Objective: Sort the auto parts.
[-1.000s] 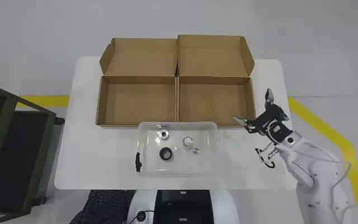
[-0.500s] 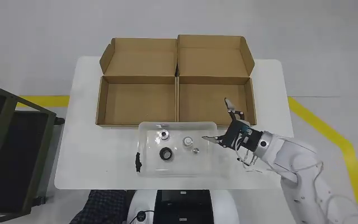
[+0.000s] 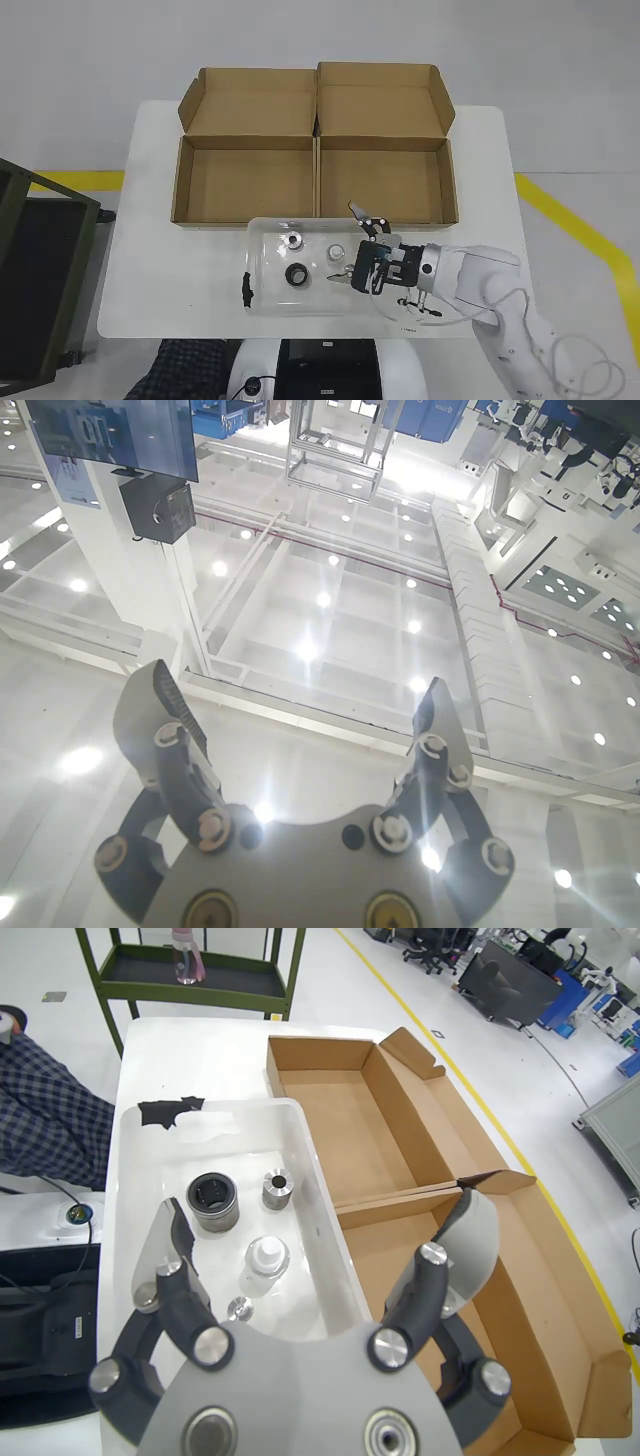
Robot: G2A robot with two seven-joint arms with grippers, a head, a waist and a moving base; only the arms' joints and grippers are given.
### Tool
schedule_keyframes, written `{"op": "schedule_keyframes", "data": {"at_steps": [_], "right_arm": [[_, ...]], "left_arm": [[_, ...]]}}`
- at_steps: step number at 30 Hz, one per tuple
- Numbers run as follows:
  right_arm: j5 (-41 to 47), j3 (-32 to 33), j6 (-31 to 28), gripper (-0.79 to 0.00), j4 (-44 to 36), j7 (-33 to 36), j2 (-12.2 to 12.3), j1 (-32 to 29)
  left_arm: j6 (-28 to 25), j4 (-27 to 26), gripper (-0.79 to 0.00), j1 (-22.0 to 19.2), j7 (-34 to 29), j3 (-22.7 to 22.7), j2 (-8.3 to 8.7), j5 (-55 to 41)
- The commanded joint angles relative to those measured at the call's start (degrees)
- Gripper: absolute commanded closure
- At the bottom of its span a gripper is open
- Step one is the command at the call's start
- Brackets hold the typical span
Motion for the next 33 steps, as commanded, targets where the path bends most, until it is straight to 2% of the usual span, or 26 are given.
{"op": "schedule_keyframes", "data": {"at_steps": [1,19,22,24,33], "right_arm": [[-0.4,-0.9,0.4,-0.785,0.9,0.7,0.0,0.3],[-3.1,-6.1,-1.2,-0.785,5.3,5.0,0.5,2.1],[-3.0,-6.3,-0.8,-0.757,6.1,5.1,0.6,2.3],[-2.8,-6.4,-0.3,-0.659,6.7,5.3,0.7,2.3],[-0.9,-6.4,1.4,-0.631,8.4,6.9,0.9,2.9]], "left_arm": [[0.0,0.0,-0.785,0.0,0.0,0.0,0.0,0.0],[0.0,0.0,-0.785,0.0,0.0,0.0,0.0,0.0],[0.0,0.0,-0.785,0.0,0.0,0.0,0.0,0.0],[0.0,0.0,-0.785,0.0,0.0,0.0,0.0,0.0],[0.0,0.0,-0.785,0.0,0.0,0.0,0.0,0.0]]}}
